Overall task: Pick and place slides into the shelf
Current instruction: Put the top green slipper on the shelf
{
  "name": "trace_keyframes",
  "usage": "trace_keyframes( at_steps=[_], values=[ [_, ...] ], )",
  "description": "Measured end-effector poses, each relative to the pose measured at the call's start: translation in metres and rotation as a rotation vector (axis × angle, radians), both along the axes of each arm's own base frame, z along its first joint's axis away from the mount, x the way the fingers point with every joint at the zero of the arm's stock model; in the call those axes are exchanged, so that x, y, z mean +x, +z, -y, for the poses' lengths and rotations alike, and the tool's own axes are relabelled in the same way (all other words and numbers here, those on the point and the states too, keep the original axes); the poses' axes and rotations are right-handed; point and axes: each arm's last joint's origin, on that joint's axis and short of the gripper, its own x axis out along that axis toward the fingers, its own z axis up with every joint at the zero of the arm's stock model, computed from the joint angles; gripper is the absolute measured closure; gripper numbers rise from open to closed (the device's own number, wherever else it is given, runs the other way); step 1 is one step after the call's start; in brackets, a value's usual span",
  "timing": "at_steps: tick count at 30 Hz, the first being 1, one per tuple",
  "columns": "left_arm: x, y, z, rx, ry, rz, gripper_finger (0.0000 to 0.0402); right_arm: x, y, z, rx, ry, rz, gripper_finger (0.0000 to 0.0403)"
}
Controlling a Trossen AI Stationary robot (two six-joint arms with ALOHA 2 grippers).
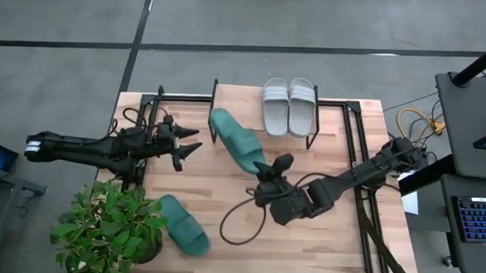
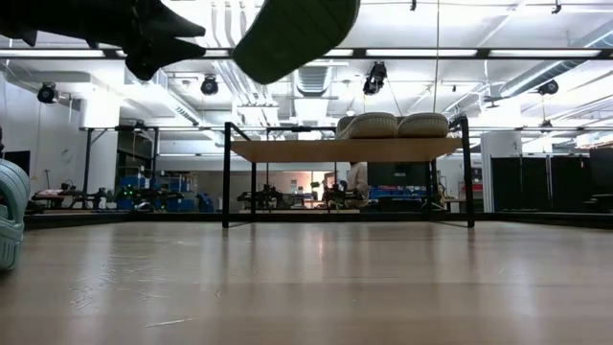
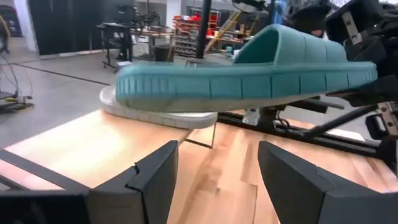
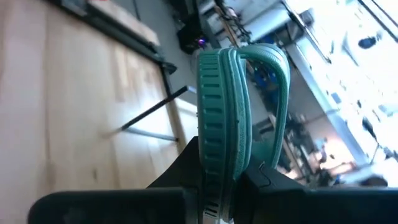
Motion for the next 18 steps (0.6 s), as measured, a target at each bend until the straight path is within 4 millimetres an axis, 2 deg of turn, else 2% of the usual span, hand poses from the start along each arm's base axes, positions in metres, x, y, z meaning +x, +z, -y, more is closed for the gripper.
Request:
trace_keyframes(
  at_steps=[9, 16, 18],
  values=[
    [-0.005, 0.007, 0.000, 0.044, 0.005, 0.027, 0.0194, 0.019, 0.025, 0.034, 0.148, -0.148, 0.208, 0.0371],
    [-0.007, 0.007, 0.000, 0.053, 0.006, 0.028, 0.0194, 0.037, 0.028, 0.066, 0.169, -0.265, 0.282, 0.0371],
    [-0.008, 0.007, 0.000, 0.056, 0.006, 0.033, 0.0194, 0.042, 0.024, 0.076, 0.166, -0.295, 0.282, 0.0371]
  ],
)
